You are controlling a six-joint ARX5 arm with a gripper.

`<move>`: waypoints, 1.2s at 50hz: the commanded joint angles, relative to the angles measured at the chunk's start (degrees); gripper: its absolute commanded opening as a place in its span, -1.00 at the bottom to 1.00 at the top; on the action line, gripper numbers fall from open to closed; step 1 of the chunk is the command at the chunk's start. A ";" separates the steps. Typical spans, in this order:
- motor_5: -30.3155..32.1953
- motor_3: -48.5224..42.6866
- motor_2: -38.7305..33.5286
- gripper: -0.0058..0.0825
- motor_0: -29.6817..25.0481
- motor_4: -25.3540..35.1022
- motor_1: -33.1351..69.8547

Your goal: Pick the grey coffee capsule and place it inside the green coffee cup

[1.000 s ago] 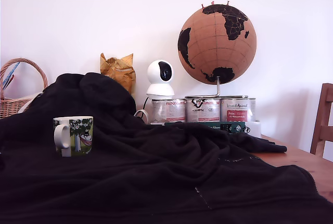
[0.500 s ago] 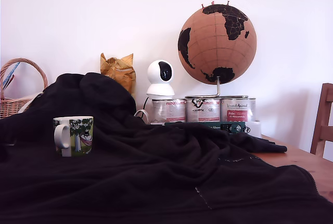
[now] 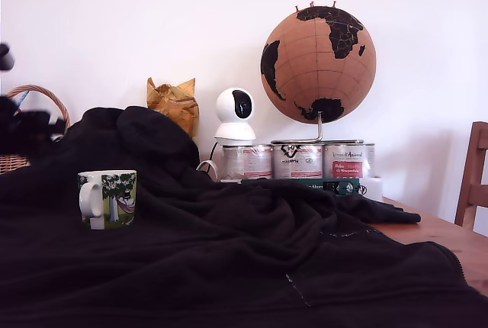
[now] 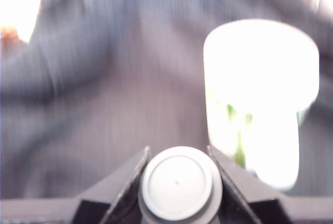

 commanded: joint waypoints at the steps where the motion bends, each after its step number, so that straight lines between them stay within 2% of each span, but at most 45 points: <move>1: -0.33 -1.20 2.27 -0.51 -0.68 0.61 0.48; 9: -0.31 -5.57 7.82 -0.51 -1.81 1.68 0.50; 16: -0.31 -5.75 10.67 -0.51 -2.86 1.79 1.49; 35: -0.31 -5.77 13.53 -0.47 -5.92 3.08 6.36; 38: -0.28 -5.77 13.53 -0.32 -6.05 3.15 6.60; 43: -0.31 -5.77 13.53 0.21 -6.16 3.15 6.73; 46: -0.31 -5.99 13.53 0.40 -6.25 3.30 6.73; 60: -0.28 -6.84 13.53 0.42 -6.29 3.69 6.73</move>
